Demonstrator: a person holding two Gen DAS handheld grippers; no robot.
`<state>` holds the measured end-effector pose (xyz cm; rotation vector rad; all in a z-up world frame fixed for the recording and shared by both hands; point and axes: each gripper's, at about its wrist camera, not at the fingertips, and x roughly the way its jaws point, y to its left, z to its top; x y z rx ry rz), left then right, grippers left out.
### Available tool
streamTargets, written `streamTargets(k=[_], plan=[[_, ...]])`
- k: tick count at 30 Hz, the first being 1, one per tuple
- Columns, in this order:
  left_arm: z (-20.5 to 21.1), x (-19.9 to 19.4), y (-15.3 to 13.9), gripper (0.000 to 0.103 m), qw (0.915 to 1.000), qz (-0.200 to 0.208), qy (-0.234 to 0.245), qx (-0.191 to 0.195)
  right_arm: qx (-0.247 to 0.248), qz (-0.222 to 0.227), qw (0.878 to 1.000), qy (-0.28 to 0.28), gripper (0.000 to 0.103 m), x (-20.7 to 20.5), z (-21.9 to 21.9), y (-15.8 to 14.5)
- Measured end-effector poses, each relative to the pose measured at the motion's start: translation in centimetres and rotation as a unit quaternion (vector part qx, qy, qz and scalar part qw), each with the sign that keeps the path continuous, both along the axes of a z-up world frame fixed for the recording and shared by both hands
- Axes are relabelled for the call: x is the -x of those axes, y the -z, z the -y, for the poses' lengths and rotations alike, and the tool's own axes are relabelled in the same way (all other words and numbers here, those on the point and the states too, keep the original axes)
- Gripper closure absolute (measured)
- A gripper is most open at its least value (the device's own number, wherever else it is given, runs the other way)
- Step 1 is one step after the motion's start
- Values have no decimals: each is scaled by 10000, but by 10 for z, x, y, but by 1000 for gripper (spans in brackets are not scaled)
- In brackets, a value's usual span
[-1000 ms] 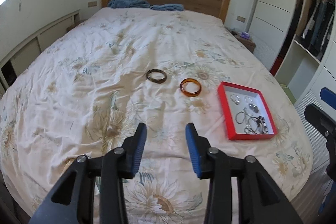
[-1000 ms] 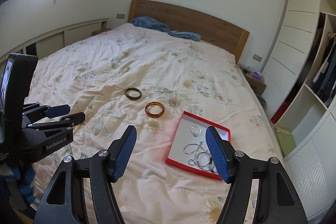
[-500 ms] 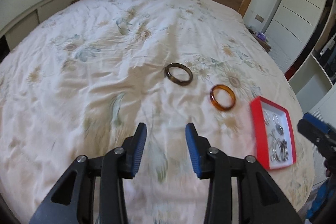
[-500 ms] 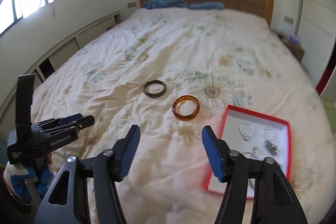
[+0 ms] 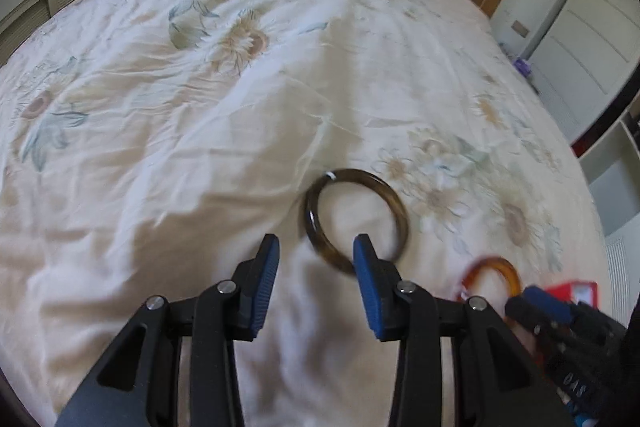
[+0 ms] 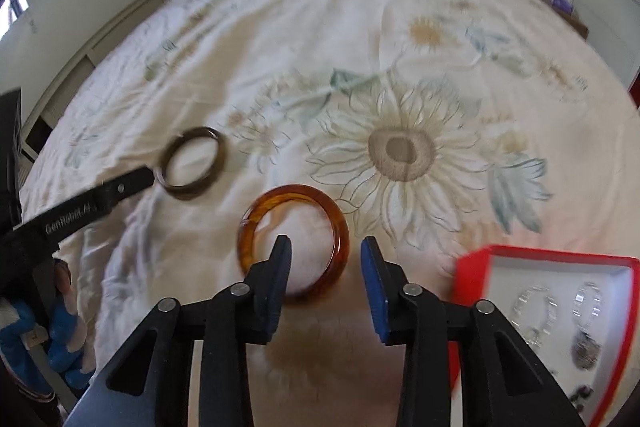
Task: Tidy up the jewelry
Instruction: 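Grasp the dark brown bangle with the left tool while the right tool grasps the amber bangle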
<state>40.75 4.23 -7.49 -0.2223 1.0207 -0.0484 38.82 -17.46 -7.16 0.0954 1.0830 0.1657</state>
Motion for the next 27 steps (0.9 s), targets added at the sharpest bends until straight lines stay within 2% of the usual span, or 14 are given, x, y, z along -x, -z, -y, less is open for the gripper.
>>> streamTargets(k=[4,7,10,14,20,27], plan=[[0,-16,21,67,9998,-192,-78,3,78,-199,9998,-25,72,-15,-2,23],[6,-19,27,69,9998,-172,-15,-122,99,-203,9997,-64,76,-20,-5,30],[13,-20,29,83,9997,-113,14,-214,149,-156,9997,-109,87,-22,-9,31],[16,-14,22,94,9994,85,47,-336,162,49,9997,-162,92,-18,-11,23],[15,12,3,94,9975,283,-47,-652,104,395,9988,-258,92,5,-7,2],[11,57,-26,94,9960,400,43,-799,-73,676,9976,-135,92,45,-4,-30]])
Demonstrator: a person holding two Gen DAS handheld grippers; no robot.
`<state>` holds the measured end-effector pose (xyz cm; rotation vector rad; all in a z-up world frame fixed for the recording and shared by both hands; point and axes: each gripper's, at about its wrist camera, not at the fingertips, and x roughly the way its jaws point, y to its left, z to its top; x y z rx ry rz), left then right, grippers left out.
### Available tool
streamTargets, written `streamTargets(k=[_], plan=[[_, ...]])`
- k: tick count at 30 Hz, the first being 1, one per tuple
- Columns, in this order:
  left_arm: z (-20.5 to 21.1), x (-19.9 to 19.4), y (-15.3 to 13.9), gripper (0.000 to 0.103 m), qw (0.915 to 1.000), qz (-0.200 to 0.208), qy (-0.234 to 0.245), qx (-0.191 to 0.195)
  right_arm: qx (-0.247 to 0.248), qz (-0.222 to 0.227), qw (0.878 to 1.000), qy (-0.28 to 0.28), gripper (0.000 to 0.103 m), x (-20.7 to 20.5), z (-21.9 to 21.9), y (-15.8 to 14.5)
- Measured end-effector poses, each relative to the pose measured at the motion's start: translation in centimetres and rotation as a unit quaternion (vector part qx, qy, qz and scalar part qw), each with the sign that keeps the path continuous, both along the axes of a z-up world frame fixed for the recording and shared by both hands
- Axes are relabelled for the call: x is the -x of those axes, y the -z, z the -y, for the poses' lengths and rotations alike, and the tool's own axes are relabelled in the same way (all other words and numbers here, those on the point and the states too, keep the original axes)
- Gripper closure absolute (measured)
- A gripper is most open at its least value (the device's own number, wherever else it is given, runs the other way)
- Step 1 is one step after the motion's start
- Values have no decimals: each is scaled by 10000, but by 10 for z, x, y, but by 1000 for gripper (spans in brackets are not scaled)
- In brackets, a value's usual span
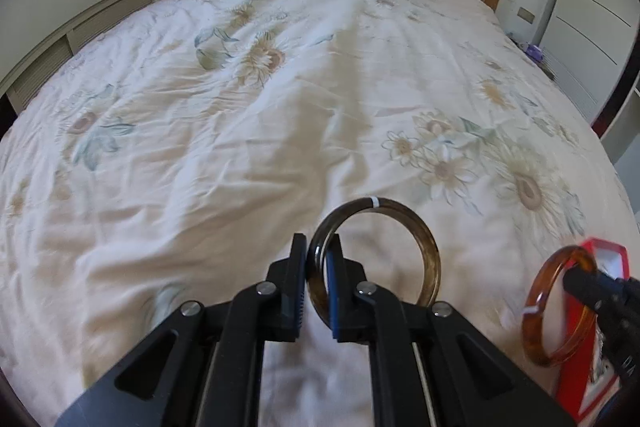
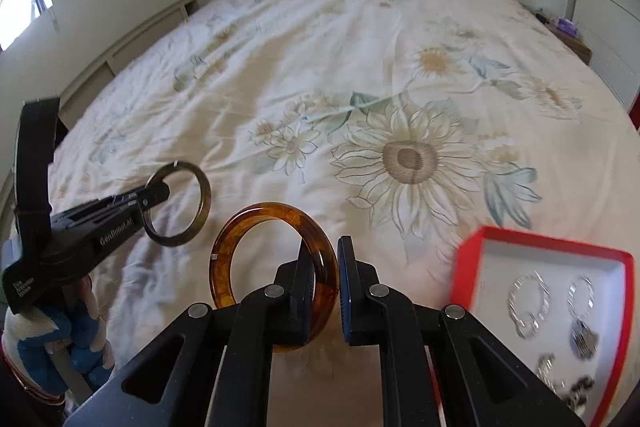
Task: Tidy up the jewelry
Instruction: 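Grasp the dark brown bangle with the left tool while the right tool grasps the amber bangle, then carry both bangles in the tools over the red box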
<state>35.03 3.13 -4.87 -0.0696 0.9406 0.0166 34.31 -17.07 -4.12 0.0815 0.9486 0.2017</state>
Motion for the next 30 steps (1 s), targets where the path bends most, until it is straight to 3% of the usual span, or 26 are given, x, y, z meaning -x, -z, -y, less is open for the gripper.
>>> streamTargets(k=[7,14,22,30], plan=[[33,41,-38,94,9989,155,407,185,-56,249,9992,293,92,47,35,-38],[110,74,-62,94,9924,259,1159,335,127,368,9957,837,92,90,106,-57],[216,100,-40,94,9774,-20,2104,174,478,88,9905,1287,92,110,182,-31],[263,105,2,94,9692,-344,2404,-407,753,-370,9902,1119,92,120,204,18]])
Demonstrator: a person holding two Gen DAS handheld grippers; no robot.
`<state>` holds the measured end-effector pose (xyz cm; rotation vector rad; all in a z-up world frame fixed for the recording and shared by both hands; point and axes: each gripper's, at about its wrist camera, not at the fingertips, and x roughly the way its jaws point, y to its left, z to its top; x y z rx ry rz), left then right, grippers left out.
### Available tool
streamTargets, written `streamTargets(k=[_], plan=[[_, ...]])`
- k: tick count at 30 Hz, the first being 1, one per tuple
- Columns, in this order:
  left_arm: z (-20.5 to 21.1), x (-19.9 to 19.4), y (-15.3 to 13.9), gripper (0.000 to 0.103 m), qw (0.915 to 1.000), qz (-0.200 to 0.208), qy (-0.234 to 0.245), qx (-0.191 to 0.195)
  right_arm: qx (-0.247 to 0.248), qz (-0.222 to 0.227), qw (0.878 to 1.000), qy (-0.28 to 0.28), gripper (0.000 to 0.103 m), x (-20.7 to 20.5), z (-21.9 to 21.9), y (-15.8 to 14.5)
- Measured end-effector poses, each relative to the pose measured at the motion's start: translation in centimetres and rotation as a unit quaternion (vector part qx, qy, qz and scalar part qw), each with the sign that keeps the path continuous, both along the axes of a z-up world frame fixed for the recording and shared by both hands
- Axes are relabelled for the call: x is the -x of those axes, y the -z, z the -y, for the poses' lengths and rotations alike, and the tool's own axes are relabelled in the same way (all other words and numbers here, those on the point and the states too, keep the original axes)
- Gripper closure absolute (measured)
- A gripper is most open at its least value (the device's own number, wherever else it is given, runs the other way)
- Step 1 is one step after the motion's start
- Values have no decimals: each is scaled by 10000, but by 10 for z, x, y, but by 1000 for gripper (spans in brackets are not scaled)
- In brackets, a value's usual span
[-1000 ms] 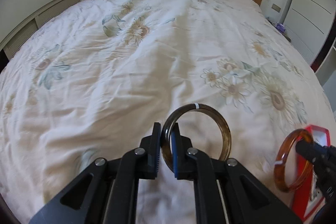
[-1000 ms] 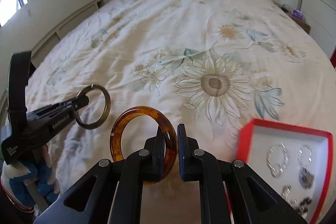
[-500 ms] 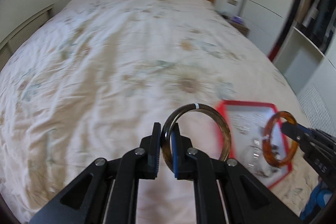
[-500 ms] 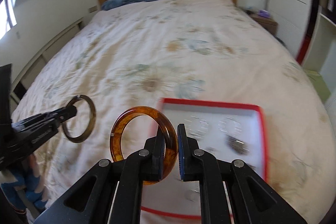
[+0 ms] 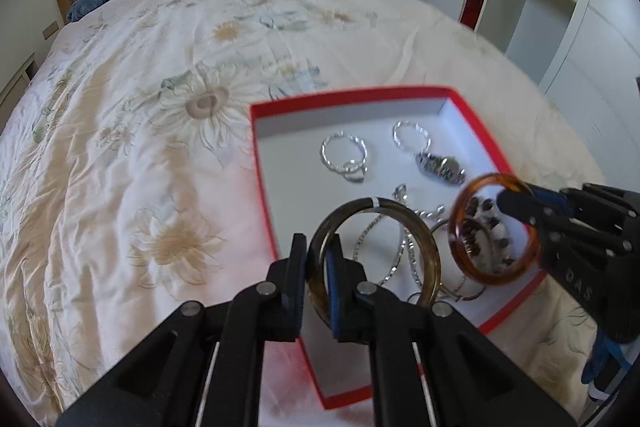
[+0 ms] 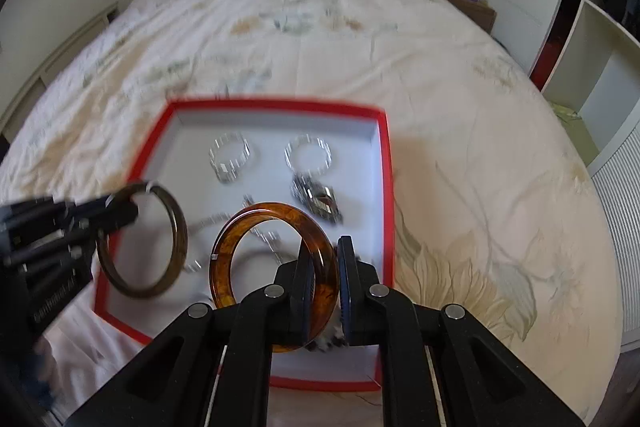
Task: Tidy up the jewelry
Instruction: 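Carry both bangles in the tools over the red box, then open both tools to drop the bangles into the box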
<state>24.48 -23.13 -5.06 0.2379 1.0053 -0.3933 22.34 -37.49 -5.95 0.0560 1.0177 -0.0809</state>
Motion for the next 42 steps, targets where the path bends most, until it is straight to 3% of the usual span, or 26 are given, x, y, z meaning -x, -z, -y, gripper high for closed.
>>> streamTargets(k=[6,12,21,24,29,36,39,42], plan=[[10,-15,14,94,9997,22,-115,-219,104,-292,9993,-217,93,9,3,24],[23,-36,26,94,9993,-51,-185,-312,192,-386,9986,-322,93,12,4,28],[15,-41,20,90,9995,-166,-237,138,286,-421,9982,-317,86,14,5,27],[9,-38,11,77,9991,-141,-247,312,255,-335,9988,-262,75,16,5,19],[-1,-18,-16,73,9986,-28,-221,480,265,-153,9993,-199,75,28,1,-5],[-29,35,-63,66,9989,305,-283,237,134,267,9994,-193,65,66,-23,-54],[-45,62,-83,54,9980,500,-339,170,90,409,9989,-220,59,86,-36,-71],[-58,90,-100,52,9970,704,-312,92,55,527,9982,-269,56,107,-51,-85]])
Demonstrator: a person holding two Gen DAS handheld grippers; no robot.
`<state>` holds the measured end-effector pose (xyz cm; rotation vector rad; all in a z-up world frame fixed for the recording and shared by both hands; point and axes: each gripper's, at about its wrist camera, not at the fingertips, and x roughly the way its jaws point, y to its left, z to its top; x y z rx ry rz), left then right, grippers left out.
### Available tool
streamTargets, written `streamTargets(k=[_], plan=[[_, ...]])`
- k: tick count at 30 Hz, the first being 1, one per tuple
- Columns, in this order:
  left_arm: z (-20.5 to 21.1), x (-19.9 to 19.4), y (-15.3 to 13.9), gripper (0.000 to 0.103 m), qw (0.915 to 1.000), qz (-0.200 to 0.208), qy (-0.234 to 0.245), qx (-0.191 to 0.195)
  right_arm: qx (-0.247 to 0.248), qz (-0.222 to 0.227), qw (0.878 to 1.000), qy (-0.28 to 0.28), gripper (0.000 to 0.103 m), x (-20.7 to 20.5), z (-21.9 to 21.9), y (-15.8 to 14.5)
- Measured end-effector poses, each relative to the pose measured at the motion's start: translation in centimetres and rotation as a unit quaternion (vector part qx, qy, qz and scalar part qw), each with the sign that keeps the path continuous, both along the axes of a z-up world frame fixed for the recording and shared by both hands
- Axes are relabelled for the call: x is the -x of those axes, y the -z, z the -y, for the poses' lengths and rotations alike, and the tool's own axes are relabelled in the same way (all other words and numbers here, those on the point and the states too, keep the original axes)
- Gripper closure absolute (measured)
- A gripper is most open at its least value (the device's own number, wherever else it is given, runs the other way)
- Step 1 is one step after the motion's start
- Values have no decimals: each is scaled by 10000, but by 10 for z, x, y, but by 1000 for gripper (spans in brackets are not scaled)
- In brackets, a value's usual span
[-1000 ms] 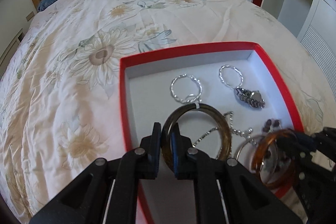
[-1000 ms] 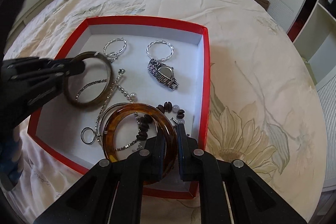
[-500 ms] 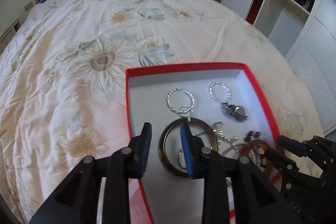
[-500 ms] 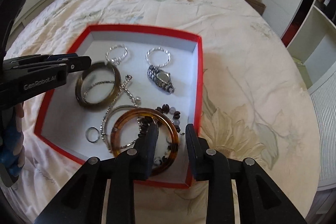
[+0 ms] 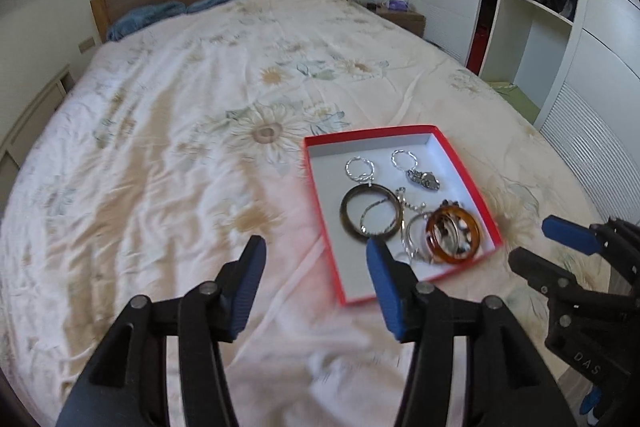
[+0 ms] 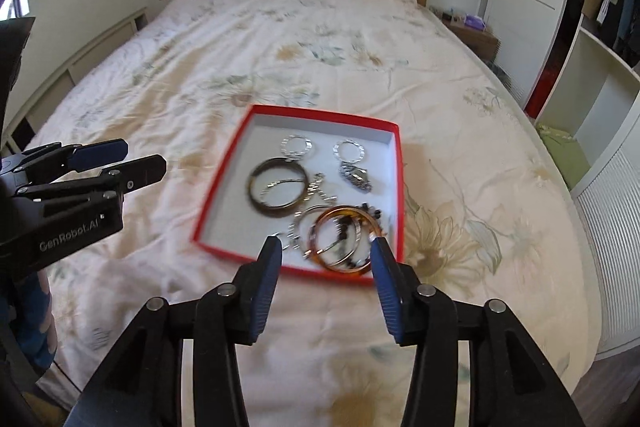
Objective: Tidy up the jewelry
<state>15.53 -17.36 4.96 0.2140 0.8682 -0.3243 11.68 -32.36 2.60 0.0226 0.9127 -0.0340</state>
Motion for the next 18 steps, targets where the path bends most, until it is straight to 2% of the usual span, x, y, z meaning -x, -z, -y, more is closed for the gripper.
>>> streamTargets(k=[7,18], plan=[[-35,52,-29,49,9995,267,-109,-106,-52,142,9997,-207,52,46,-38,-20],[-65,106,-47,49,9986,493,-189,-70,16,311,9987,-393,51,92,-73,-35]])
